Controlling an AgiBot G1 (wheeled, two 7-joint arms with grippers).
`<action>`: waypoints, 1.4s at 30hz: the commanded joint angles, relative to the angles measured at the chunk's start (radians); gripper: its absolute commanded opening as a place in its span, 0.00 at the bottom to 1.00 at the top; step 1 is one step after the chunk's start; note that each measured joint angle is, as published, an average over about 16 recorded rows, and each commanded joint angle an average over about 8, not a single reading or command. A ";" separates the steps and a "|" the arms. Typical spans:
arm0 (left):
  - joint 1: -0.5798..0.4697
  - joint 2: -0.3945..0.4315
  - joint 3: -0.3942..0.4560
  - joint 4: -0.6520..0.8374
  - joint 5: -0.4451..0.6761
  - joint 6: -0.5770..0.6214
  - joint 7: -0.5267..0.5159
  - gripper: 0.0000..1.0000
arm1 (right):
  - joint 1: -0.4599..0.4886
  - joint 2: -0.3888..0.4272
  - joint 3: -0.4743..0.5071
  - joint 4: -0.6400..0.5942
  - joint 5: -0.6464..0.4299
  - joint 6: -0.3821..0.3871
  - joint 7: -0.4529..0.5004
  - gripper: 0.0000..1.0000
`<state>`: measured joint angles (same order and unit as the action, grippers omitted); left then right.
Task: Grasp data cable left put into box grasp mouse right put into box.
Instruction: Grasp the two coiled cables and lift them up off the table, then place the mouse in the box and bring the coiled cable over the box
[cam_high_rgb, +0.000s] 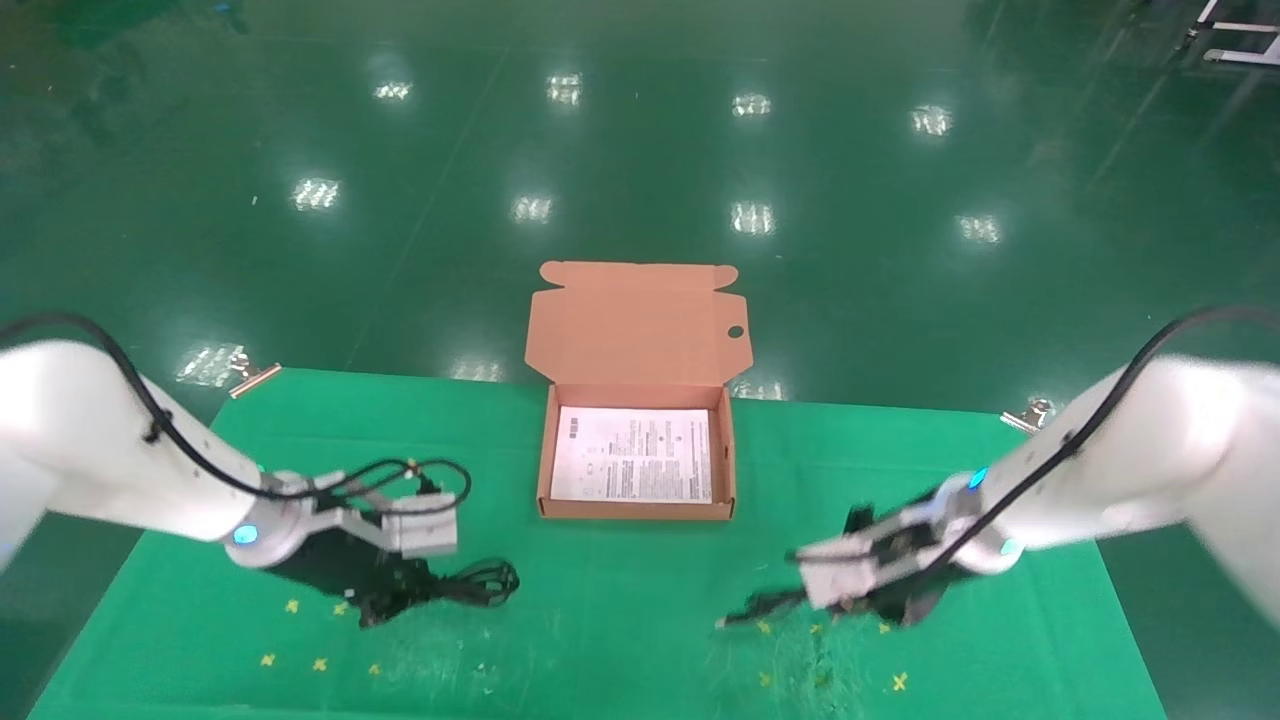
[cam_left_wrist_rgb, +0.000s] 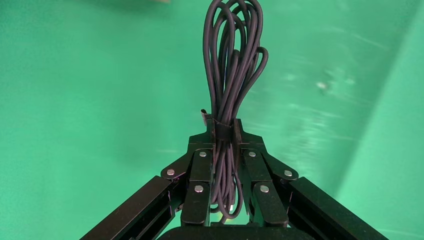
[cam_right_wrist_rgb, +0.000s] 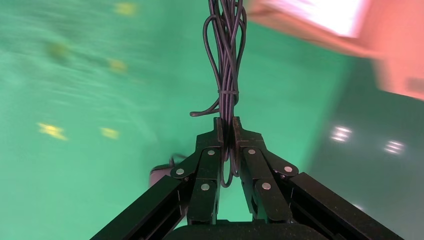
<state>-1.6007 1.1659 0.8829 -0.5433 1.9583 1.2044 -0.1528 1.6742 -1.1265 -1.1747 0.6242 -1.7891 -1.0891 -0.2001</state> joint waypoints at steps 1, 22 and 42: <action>-0.013 -0.010 -0.003 -0.023 -0.001 0.003 -0.002 0.00 | 0.029 0.018 0.005 0.027 -0.008 0.005 0.011 0.00; -0.118 -0.021 0.016 -0.429 0.200 -0.067 -0.246 0.00 | 0.281 -0.066 0.098 0.129 0.007 0.126 -0.051 0.00; -0.194 0.000 0.000 -0.458 0.250 -0.087 -0.302 0.00 | 0.355 -0.226 0.189 -0.161 0.212 0.152 -0.419 0.00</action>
<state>-1.7900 1.1617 0.8825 -1.0024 2.2048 1.1192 -0.4546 2.0243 -1.3482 -0.9884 0.4718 -1.5824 -0.9330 -0.6022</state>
